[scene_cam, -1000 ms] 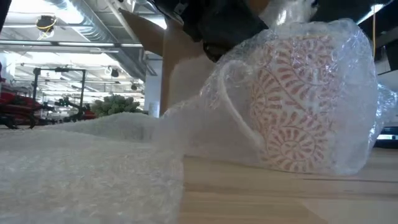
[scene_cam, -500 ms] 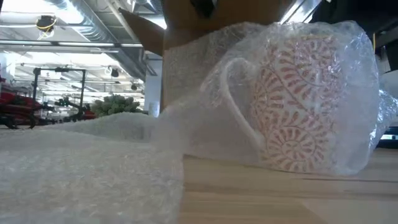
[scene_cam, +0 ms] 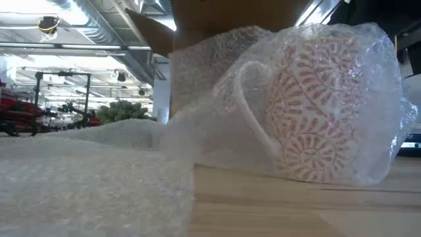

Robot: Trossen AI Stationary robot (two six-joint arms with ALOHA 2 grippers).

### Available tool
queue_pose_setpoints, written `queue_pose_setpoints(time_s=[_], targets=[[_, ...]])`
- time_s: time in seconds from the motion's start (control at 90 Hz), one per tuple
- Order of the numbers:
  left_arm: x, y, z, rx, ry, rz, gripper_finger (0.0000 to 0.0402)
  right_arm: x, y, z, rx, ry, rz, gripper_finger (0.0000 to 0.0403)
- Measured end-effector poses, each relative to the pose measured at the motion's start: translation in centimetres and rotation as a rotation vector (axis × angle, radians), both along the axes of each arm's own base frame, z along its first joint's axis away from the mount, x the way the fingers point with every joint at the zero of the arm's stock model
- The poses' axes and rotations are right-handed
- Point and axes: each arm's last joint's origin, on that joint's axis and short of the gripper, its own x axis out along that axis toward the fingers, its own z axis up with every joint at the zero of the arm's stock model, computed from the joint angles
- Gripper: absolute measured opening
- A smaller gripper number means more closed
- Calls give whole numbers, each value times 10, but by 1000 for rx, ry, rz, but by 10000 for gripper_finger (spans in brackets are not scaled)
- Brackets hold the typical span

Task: Wrap mug
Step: Wrap the orange mug with the bubble wrap

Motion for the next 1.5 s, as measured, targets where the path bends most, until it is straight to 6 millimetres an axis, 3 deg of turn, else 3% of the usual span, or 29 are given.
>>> queue_pose_setpoints(time_s=[0.167, 0.422, 0.589, 0.7, 0.878, 1.056, 1.256, 1.5], targets=[[-16, 5, -1, 132, 89, 118, 170, 0, 0, 0, 7, 5, 9, 0], [-38, 23, -21, 352, 342, 340, 175, 0, 0, 0, -6, 5, 32, 0], [-49, 37, -42, 389, 445, 434, 175, 0, 1, 0, -5, 7, 34, 0], [-53, 45, -69, 385, 474, 439, 175, 0, 1, 0, -5, 7, 35, 0], [-39, 54, -88, 293, 304, 373, 175, 0, 1, 0, -5, 7, 35, 0], [-22, 50, -82, 101, 96, 172, 175, 0, 1, 0, -5, 6, 35, 0], [-13, 40, -77, 15, -20, 51, 175, 0, 1, 0, -17, 4, 46, 0], [0, 36, -101, -20, -7, 70, 175, 0, 0, 0, -27, -1, 49, 0]])
